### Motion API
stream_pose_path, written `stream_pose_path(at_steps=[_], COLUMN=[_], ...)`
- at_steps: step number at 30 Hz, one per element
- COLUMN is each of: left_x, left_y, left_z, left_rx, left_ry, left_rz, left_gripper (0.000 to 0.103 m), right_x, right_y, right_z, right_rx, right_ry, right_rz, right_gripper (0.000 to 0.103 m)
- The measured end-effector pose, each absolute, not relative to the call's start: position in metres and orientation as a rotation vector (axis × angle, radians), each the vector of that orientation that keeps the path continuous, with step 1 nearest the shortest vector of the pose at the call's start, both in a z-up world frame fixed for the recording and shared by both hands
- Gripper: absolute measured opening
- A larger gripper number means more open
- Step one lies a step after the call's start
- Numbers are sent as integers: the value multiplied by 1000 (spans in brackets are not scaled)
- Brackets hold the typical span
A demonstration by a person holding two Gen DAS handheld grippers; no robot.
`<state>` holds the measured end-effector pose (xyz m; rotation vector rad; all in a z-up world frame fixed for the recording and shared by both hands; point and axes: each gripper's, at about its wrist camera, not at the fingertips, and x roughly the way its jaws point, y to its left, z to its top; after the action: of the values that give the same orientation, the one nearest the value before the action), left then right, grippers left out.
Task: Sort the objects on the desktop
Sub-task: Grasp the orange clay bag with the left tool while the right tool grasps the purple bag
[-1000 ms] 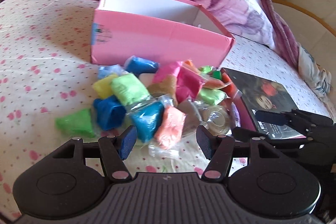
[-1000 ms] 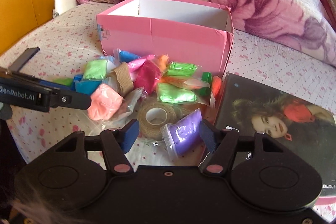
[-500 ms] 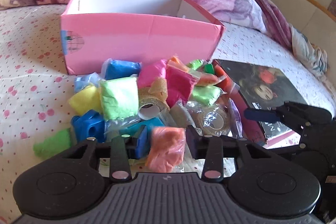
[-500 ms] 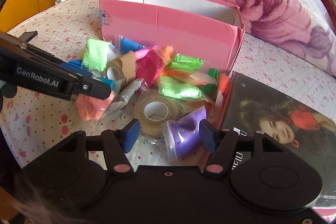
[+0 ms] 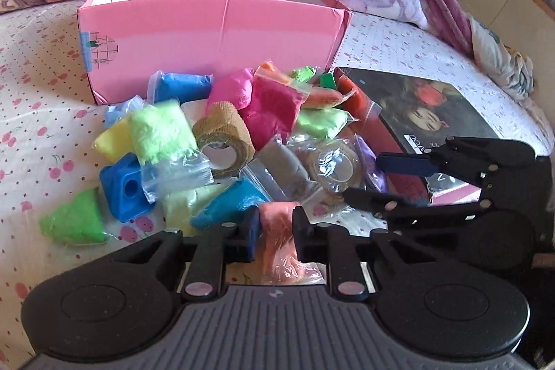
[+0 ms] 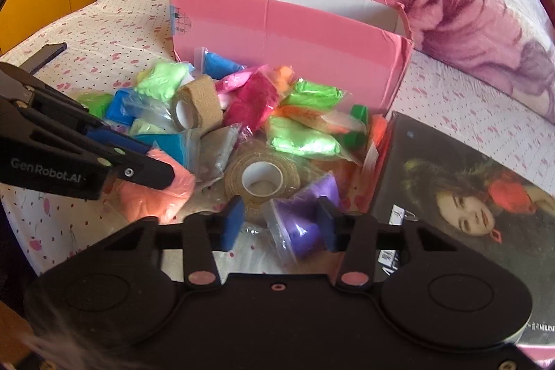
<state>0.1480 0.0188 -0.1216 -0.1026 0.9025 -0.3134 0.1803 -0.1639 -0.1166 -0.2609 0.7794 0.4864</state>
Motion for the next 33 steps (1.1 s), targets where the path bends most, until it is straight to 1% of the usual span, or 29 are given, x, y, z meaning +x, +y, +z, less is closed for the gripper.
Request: stream_pose_path(at_steps=[2,7,9,11,15,16,17,18,19,20,27,28,29,30,31,32,33], left_x=[145,139,135,131,128,128,127,126,126,125,120,119,119,119,118,118,117], left_y=[22,35,37,35,23,19,15,12,11,12,16,16,17,17,18,19,19], left_z=[-119,-104,-95,-92,-105,-109,-112,-115,-116,-116,-121,-123,-124,-125,-126,-126,-126], left_rx=[-108,-121,-109,-80,-27,-12,8,30,41,39,27,27,22,11,0,-4,-6], left_ry=[895,856,842,840,885,900,910,917,920,923,950,958,963,966,971,974,975], left_rz=[-309,-275,-282,-294,-340,-345,-338,-333,-332,-332,-325,-325,-329,-334,-337,-338,-339], left_gripper=[14,10,10,10,10,10,11,11,12,12,15,19,25,28,30,33,39], right_x=[181,175,170,163,150,149,150,151,152,154,167,169,171,172,174,177,178], right_y=[-168,-171,-172,-173,-168,-167,-165,-163,-161,-159,-149,-148,-149,-151,-154,-158,-162], right_z=[-115,-111,-106,-103,-102,-102,-101,-102,-102,-103,-114,-116,-118,-117,-117,-117,-116], right_rx=[-247,-238,-209,-172,-213,-227,-247,-271,-292,-308,-388,-395,-392,-377,-358,-325,-304], right_ry=[791,809,818,837,825,811,807,805,796,790,785,786,787,789,792,809,816], right_rz=[490,506,532,561,530,510,500,491,484,477,456,455,456,455,454,457,454], right_gripper=[24,17,12,11,12,13,22,45,54,55,55,55,54,51,46,32,28])
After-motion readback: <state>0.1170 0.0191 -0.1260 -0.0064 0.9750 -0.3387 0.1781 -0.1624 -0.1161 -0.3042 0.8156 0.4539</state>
